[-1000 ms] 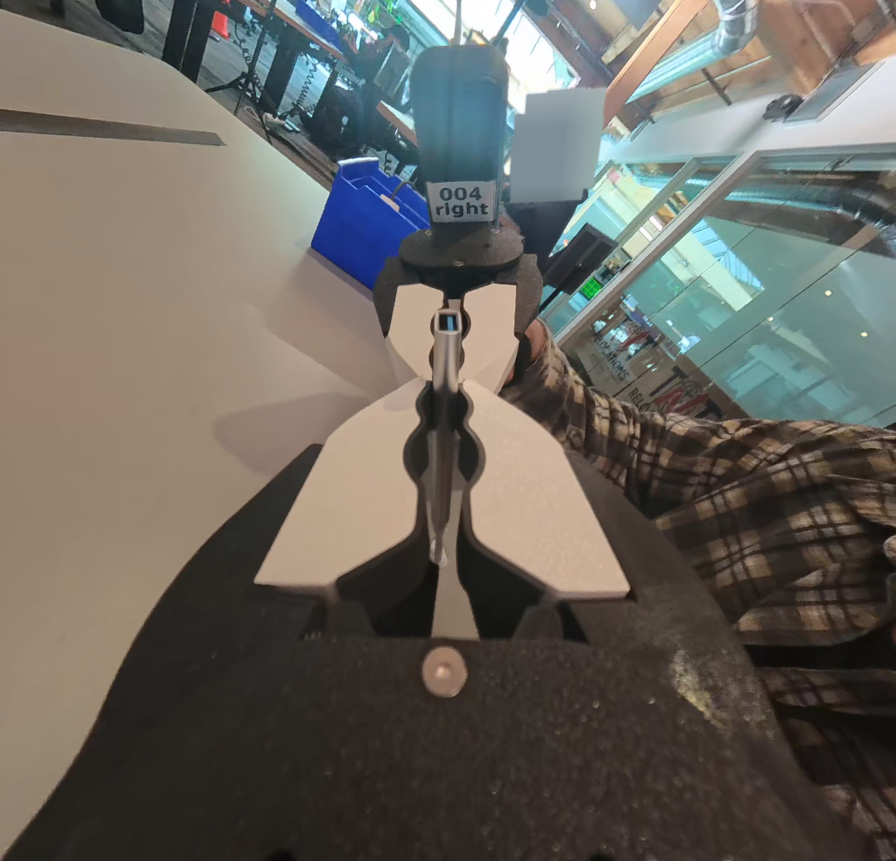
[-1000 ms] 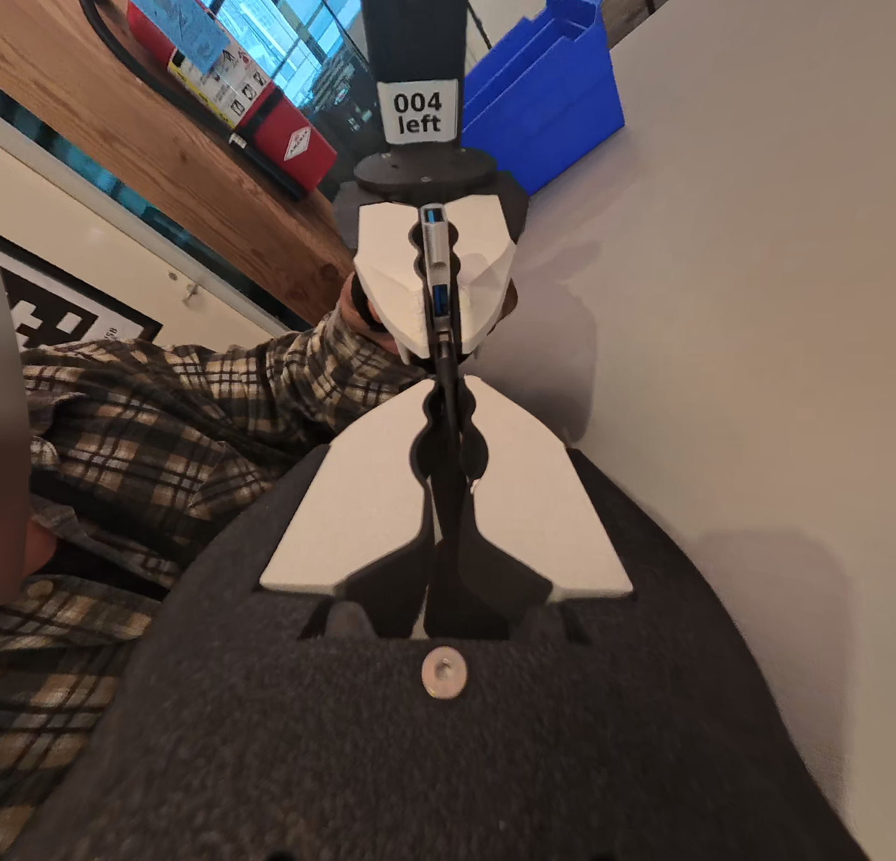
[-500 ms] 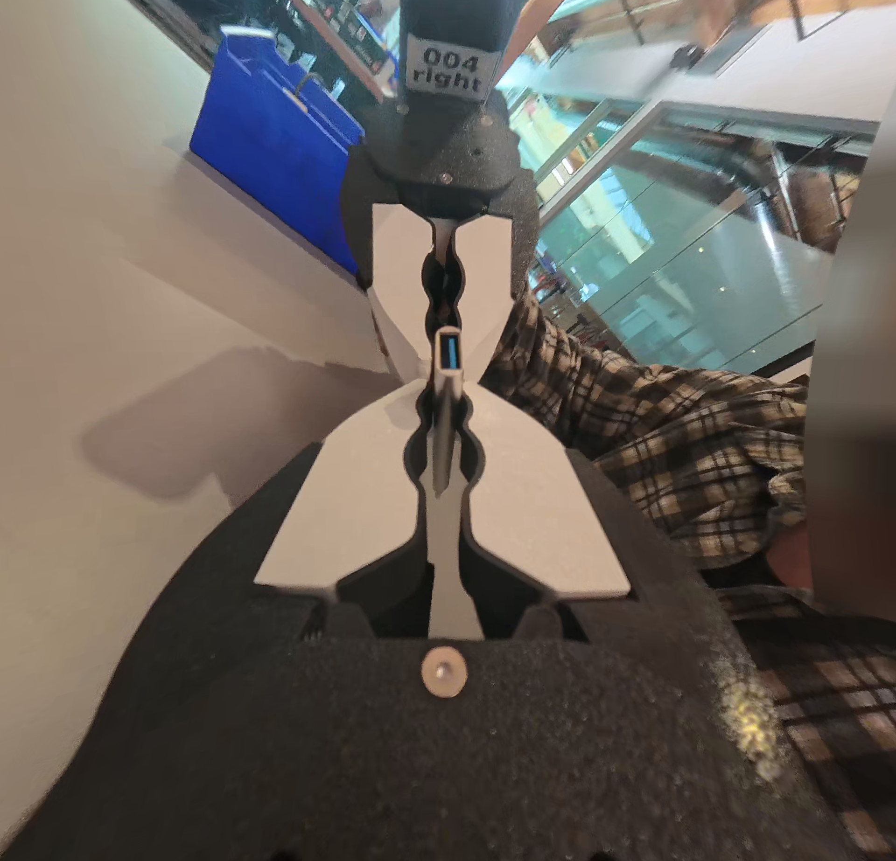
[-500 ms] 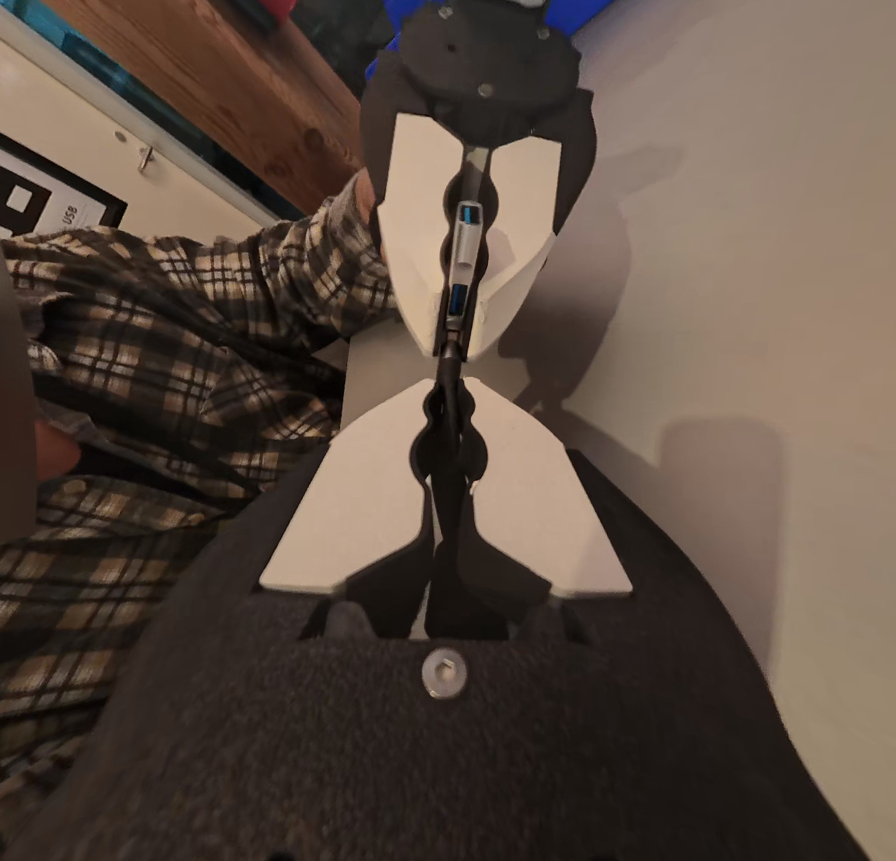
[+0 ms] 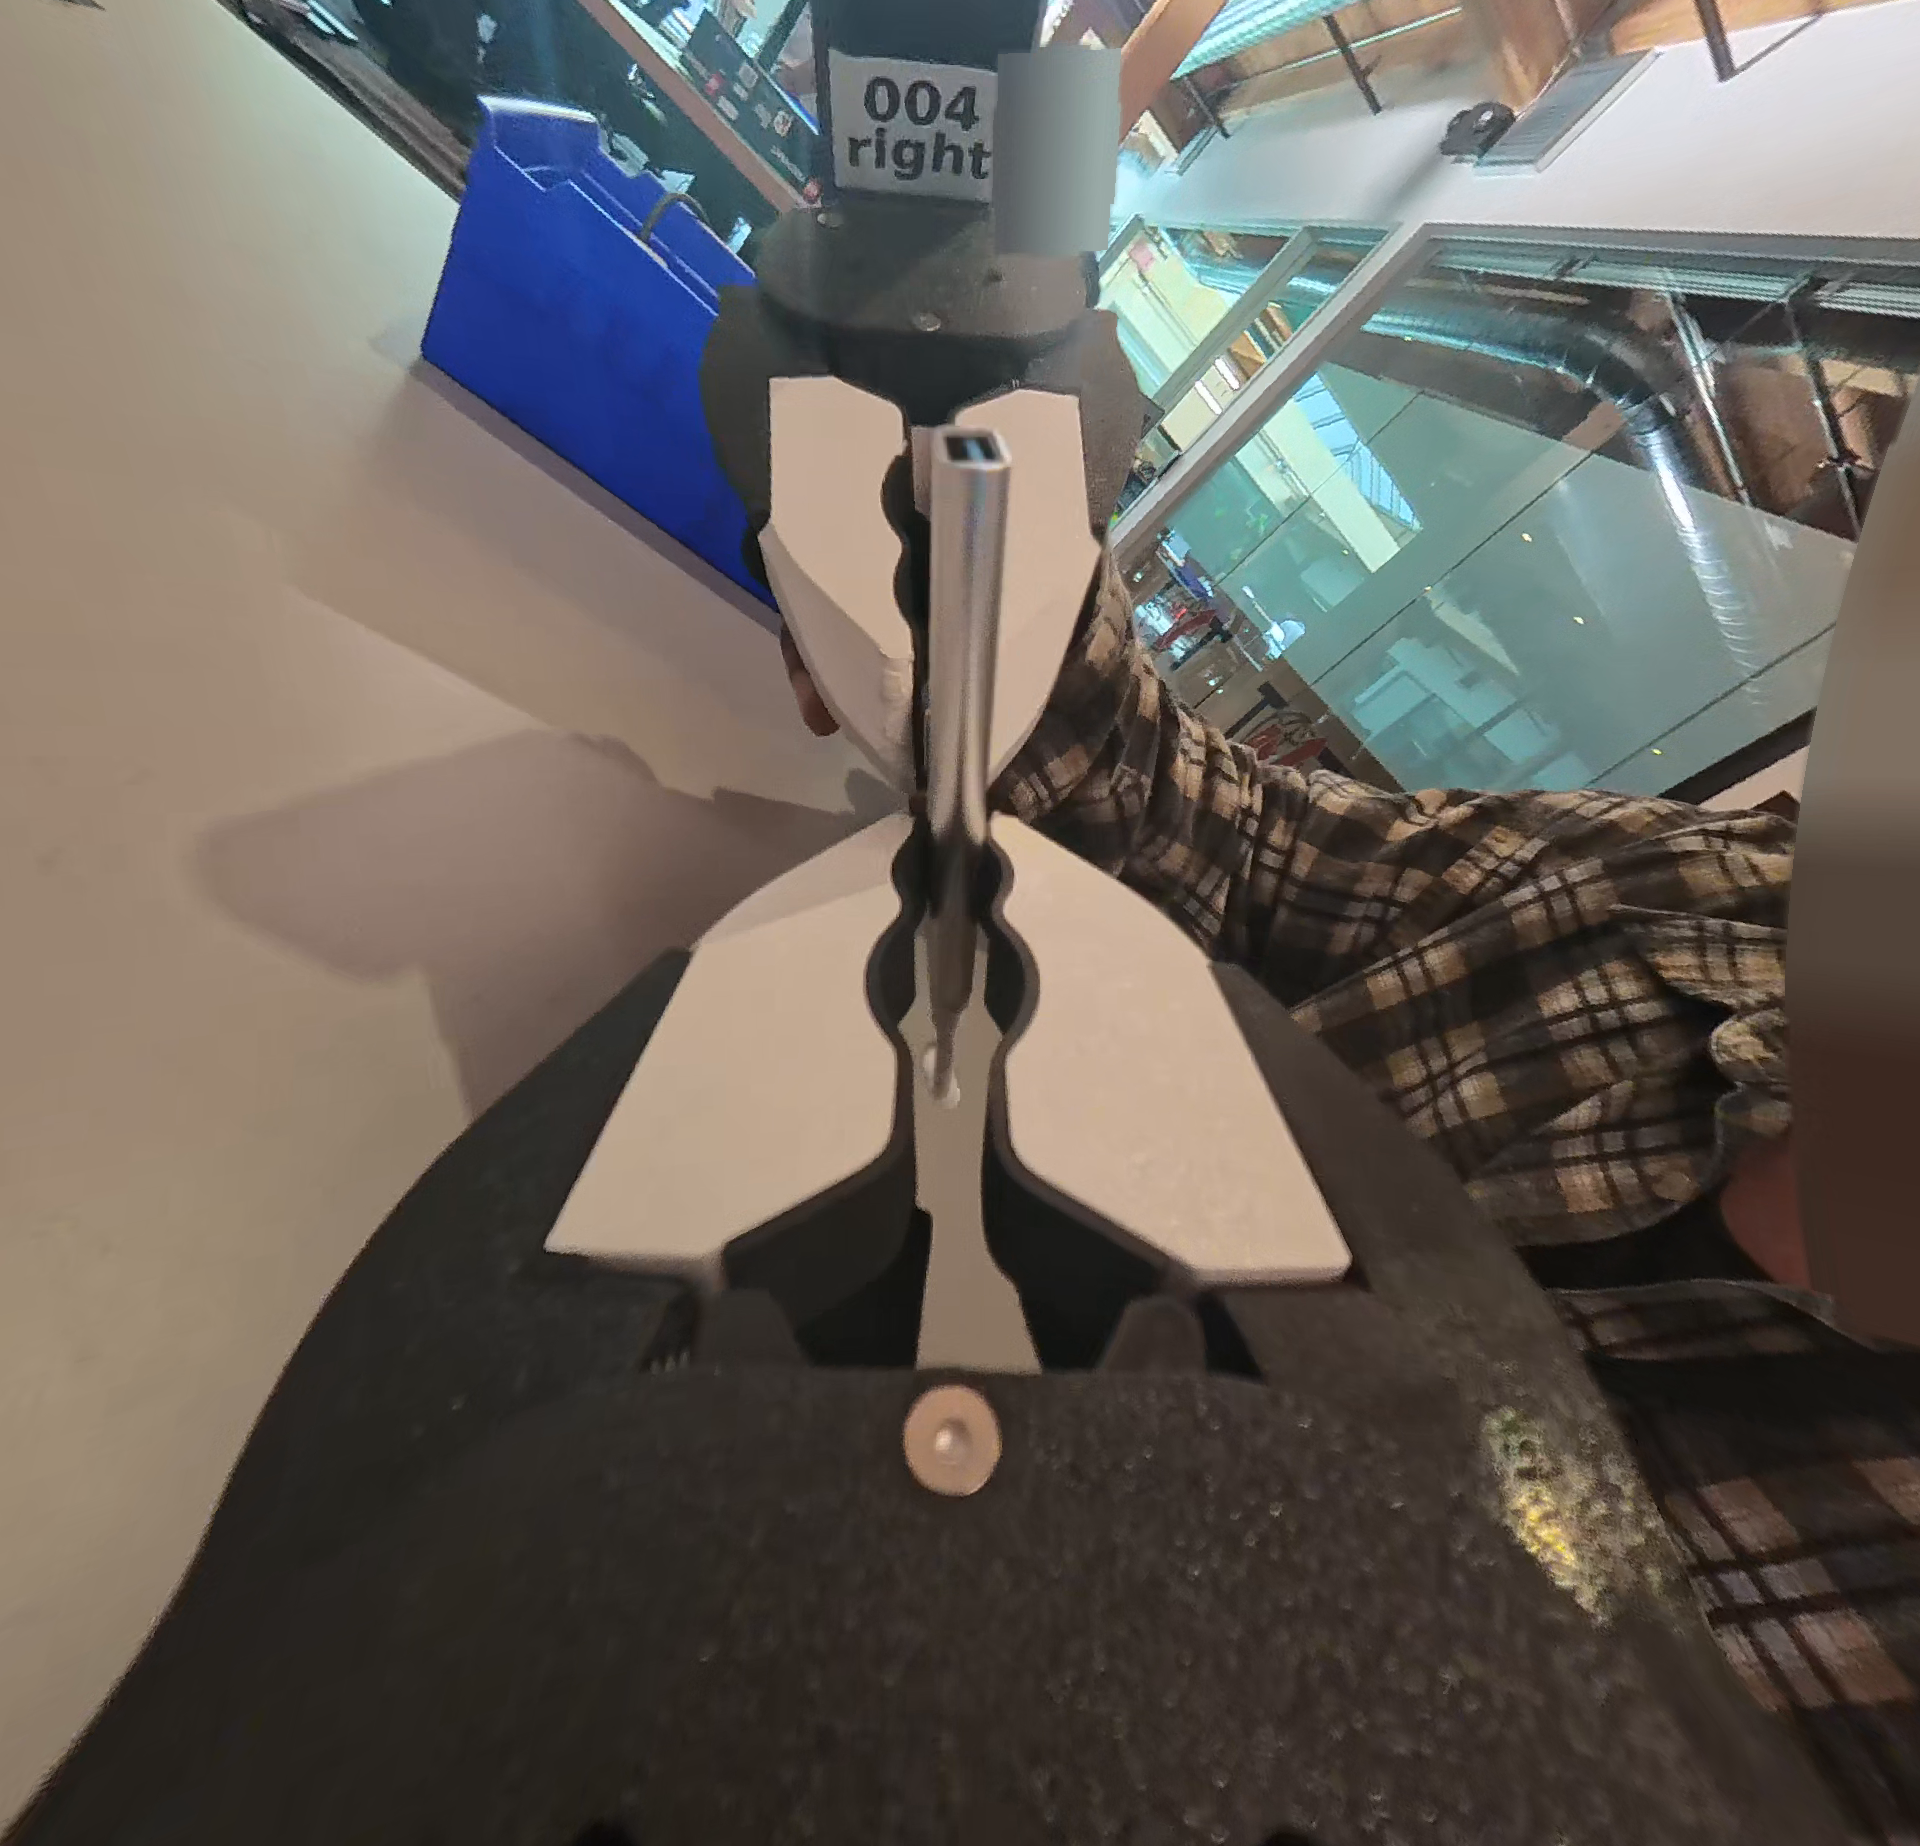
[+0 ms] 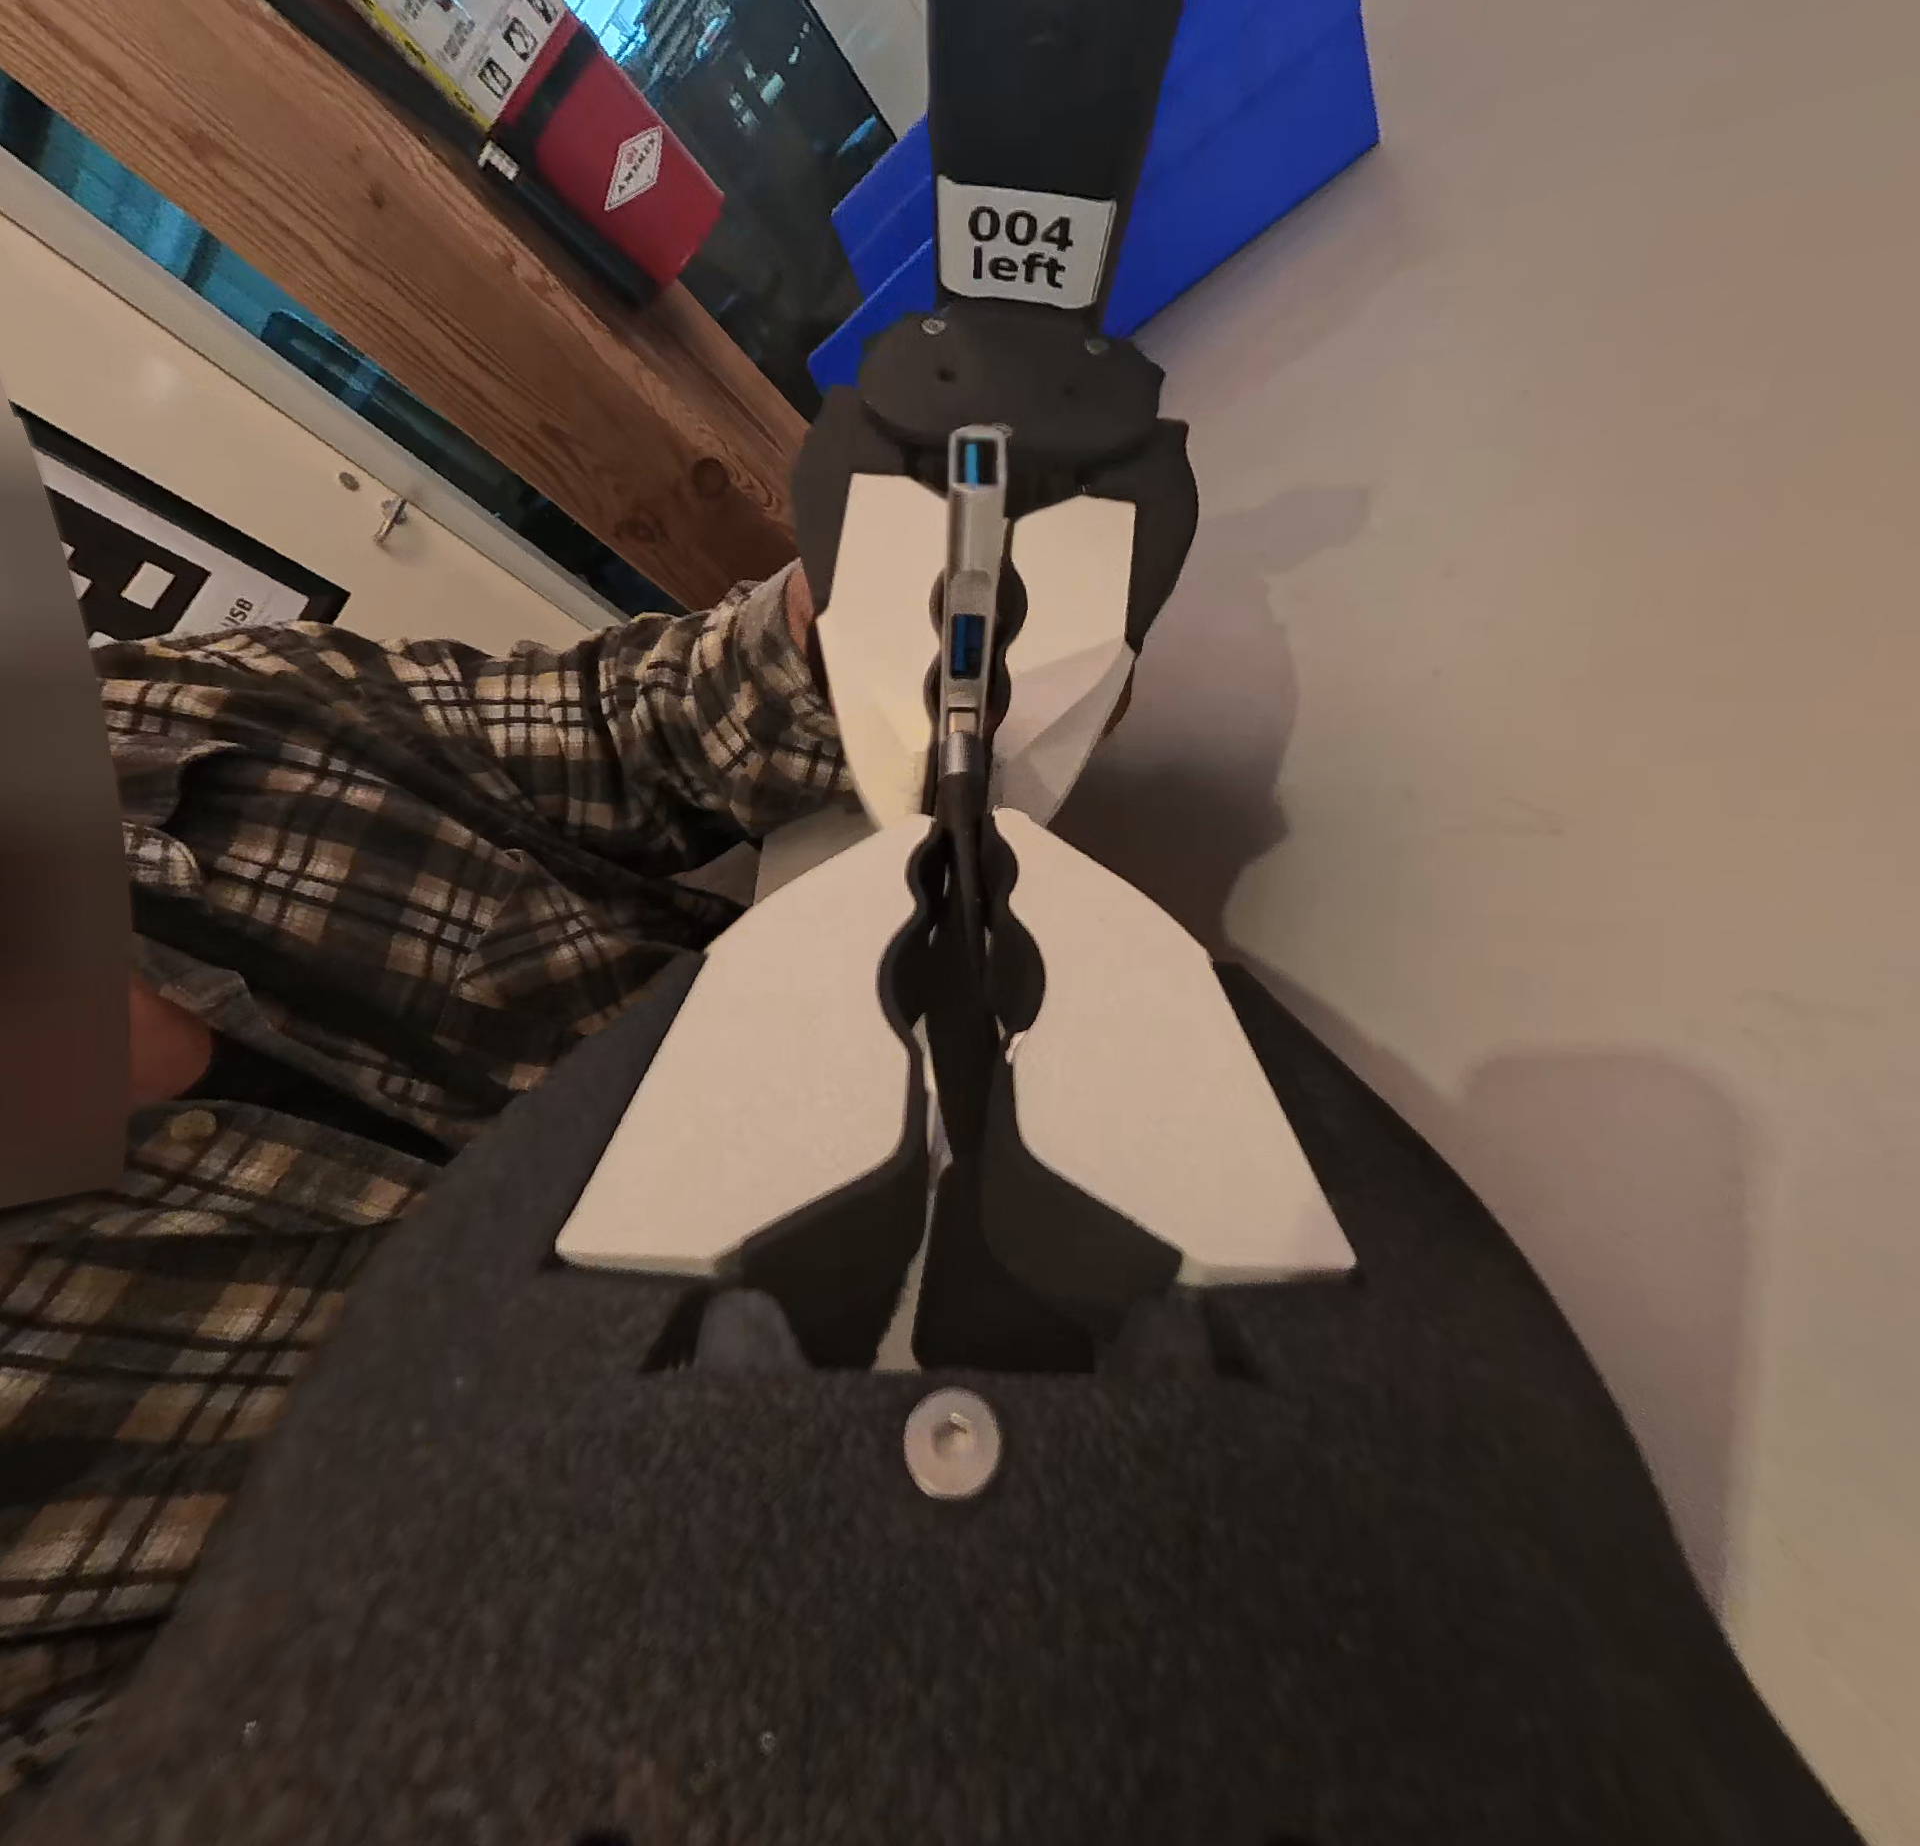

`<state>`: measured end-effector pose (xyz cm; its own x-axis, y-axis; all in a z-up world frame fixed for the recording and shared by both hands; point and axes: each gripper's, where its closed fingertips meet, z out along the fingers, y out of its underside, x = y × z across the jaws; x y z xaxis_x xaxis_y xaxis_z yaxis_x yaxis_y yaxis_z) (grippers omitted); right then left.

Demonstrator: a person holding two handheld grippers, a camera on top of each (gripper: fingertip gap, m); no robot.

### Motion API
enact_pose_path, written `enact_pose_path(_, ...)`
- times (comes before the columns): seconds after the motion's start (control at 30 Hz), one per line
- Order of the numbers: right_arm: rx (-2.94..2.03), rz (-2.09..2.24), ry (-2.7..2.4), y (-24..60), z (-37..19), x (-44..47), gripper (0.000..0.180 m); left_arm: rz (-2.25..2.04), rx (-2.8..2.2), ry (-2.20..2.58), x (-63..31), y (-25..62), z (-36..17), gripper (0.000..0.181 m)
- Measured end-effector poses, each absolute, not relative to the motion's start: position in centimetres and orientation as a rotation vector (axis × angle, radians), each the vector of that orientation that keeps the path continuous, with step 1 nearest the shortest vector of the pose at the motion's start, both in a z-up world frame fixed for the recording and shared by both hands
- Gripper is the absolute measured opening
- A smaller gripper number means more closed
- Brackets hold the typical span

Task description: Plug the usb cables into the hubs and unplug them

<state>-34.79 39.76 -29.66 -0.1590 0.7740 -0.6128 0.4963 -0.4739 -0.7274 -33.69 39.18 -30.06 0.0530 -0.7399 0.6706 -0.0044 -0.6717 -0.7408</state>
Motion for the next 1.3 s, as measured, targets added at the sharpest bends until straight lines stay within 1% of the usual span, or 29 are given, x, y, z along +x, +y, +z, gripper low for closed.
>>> enact_pose_path(0.23, -1.855, 1.637, -1.536, 39.7, -29.5, -33.9, 0.005, -1.607, -1.781, 0.702, -33.6, 39.5, -29.5, 0.007)
enact_pose_path(0.43, -1.764, 1.684, -1.295, 40.6, -29.0, -34.8, 0.005, -1.583, -1.704, 0.552, -34.6, 40.9, -28.6, 0.007)
enact_pose_path(0.57, -1.678, 1.627, -1.087, 41.5, -28.8, -35.9, 0.004, -1.603, -1.645, 0.443, -35.6, 41.9, -28.0, 0.006)
enact_pose_path(0.67, -1.639, 1.573, -1.074, 41.3, -28.6, -36.2, 0.005, -1.597, -1.615, 0.425, -35.9, 41.9, -27.6, 0.006)
enact_pose_path(0.8, -1.689, 1.555, -1.157, 41.1, -28.9, -35.8, 0.004, -1.751, -1.597, 0.449, -35.5, 41.6, -27.9, 0.006)
enact_pose_path(0.9, -1.741, 1.492, -1.270, 40.8, -29.2, -35.5, 0.004, -1.773, -1.573, 0.493, -35.9, 41.4, -27.5, 0.011)
enact_pose_path(1.03, -1.820, 1.388, -1.448, 40.1, -30.2, -35.7, 0.004, -1.749, -1.553, 0.523, -36.5, 41.3, -26.7, 0.030)
enact_pose_path(1.1, -1.852, 1.392, -1.478, 40.0, -30.4, -36.1, 0.004, -1.749, -1.568, 0.545, -36.1, 41.0, -26.9, 0.034)
enact_pose_path(1.17, -1.865, 1.427, -1.496, 39.8, -30.4, -36.6, 0.004, -1.748, -1.585, 0.561, -35.8, 40.9, -27.2, 0.031)
enact_pose_path(1.2, -1.862, 1.446, -1.516, 39.4, -30.4, -36.7, 0.004, -1.751, -1.579, 0.569, -35.8, 40.8, -27.2, 0.024)
enact_pose_path(1.23, -1.860, 1.459, -1.540, 39.1, -30.5, -36.9, 0.004, -1.749, -1.571, 0.575, -36.0, 40.8, -27.1, 0.010)
enact_pose_path(1.3, -1.856, 1.471, -1.541, 38.9, -30.3, -37.2, 0.005, -1.687, -1.600, 0.571, -36.3, 41.0, -27.3, 0.007)
